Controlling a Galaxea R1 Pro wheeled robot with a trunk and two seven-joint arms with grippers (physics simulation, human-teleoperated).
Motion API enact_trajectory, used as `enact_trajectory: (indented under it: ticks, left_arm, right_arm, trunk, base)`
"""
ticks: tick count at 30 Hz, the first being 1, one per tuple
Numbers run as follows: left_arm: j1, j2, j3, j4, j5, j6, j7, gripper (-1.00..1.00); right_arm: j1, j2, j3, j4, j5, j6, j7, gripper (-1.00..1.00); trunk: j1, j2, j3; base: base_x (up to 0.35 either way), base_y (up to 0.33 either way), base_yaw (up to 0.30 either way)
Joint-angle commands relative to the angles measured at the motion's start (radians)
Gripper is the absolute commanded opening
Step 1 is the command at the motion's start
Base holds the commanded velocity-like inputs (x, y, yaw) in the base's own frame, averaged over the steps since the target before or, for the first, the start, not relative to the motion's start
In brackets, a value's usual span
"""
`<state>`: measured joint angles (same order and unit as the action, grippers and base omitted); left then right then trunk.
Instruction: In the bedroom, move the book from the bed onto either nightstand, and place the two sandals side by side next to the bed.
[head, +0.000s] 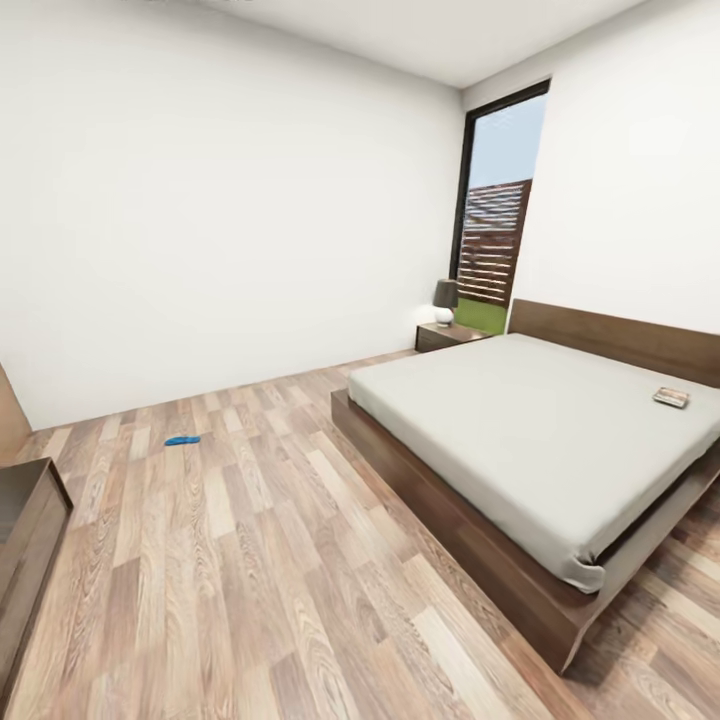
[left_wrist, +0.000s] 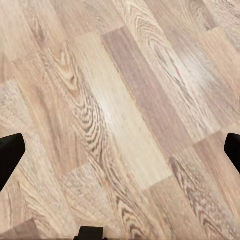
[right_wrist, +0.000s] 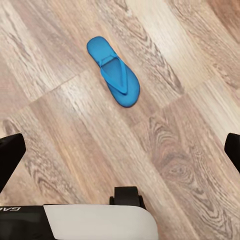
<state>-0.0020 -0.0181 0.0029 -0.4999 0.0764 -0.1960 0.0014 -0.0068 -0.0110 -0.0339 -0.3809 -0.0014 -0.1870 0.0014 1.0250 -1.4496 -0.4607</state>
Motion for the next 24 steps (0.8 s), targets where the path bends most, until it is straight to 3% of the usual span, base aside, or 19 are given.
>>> enact_trajectory:
  ticks: [1,24]
  left_arm:
    - [0.0,-0.001,0.0,0.0,0.008,-0.002,0.0,1.0]
    - [0.0,0.0,0.0,0.0,0.008,-0.002,0.0,1.0]
  right_arm:
    - [-0.001,0.0,-0.002,0.001,0.0,-0.003,0.0,1.0]
    - [-0.001,-0.001,-0.003,0.0,-0.002,-0.003,0.0,1.0]
  trunk:
    - [0.0,0.0,-0.001]
    - [0.0,0.0,-0.001]
  base:
    - [0.0,-0.001,0.279]
    - [0.0,0.0,0.289]
